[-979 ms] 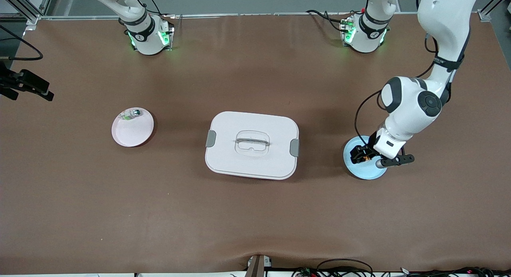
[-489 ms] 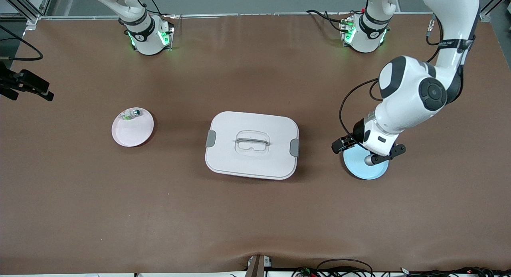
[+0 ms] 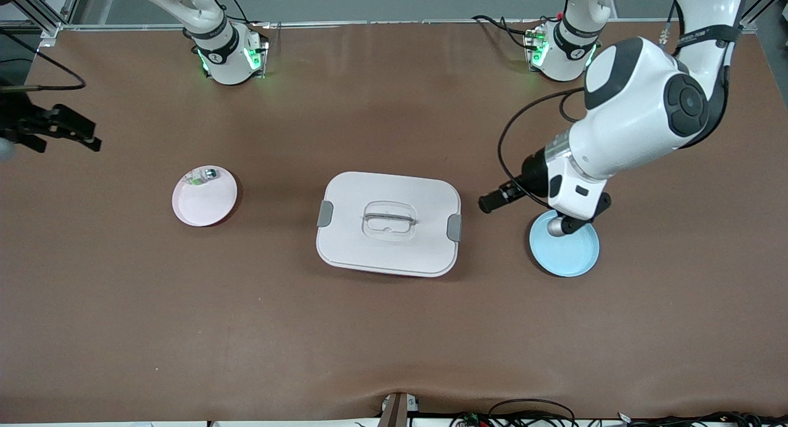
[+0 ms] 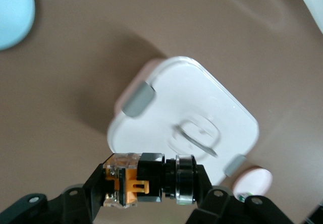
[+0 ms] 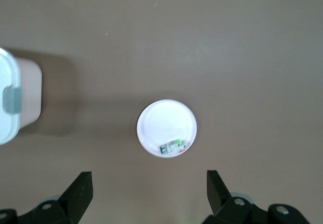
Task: Transfer orange switch to right arm and place
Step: 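Close the left gripper on the orange switch and lift it, then carry the switch over the box while the right gripper reaches toward it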
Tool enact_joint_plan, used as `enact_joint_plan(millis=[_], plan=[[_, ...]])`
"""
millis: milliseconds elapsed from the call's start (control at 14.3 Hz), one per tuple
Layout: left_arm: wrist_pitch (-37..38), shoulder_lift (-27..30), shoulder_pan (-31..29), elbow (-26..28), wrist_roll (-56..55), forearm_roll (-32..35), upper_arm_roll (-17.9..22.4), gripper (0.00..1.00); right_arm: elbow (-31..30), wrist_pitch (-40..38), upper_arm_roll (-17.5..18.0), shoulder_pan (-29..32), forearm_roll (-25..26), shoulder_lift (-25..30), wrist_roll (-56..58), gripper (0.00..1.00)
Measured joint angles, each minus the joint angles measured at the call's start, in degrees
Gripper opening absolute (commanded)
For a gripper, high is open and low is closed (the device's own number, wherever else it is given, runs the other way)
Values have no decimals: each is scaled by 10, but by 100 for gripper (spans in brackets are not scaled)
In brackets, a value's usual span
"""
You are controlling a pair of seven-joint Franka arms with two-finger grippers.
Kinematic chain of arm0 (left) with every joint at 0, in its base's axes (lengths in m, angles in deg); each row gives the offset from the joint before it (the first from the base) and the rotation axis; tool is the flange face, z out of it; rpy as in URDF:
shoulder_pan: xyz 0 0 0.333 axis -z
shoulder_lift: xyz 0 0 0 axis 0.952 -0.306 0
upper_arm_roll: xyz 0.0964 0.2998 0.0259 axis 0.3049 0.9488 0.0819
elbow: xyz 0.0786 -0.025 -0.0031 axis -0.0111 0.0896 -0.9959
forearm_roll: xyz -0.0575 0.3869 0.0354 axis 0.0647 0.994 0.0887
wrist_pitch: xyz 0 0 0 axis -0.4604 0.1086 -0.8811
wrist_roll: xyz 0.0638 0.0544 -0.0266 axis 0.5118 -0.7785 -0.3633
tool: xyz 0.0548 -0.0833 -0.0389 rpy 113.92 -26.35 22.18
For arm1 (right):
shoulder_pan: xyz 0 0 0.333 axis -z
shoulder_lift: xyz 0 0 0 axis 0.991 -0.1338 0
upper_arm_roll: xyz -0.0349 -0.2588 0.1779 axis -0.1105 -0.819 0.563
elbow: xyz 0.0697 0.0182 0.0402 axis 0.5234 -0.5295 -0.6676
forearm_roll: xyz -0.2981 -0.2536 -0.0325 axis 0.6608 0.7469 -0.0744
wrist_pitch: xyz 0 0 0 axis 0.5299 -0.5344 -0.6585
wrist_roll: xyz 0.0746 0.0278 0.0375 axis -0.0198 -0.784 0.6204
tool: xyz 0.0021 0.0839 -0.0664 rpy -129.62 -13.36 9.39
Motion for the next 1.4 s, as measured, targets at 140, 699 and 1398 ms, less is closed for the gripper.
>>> enact_joint_plan(millis=[140, 699, 1398], plan=[[0, -3, 8, -12, -50, -19, -21, 0, 1, -20, 1, -24, 0, 0, 0, 100], [-30, -28, 58, -60, -145, -160, -27, 0, 10, -53, 11, -118, -9, 1, -96, 100], [-203, -95, 149, -62, -200, -238, -28, 0, -58, 90, 19, -181, -175, 25, -283, 100]])
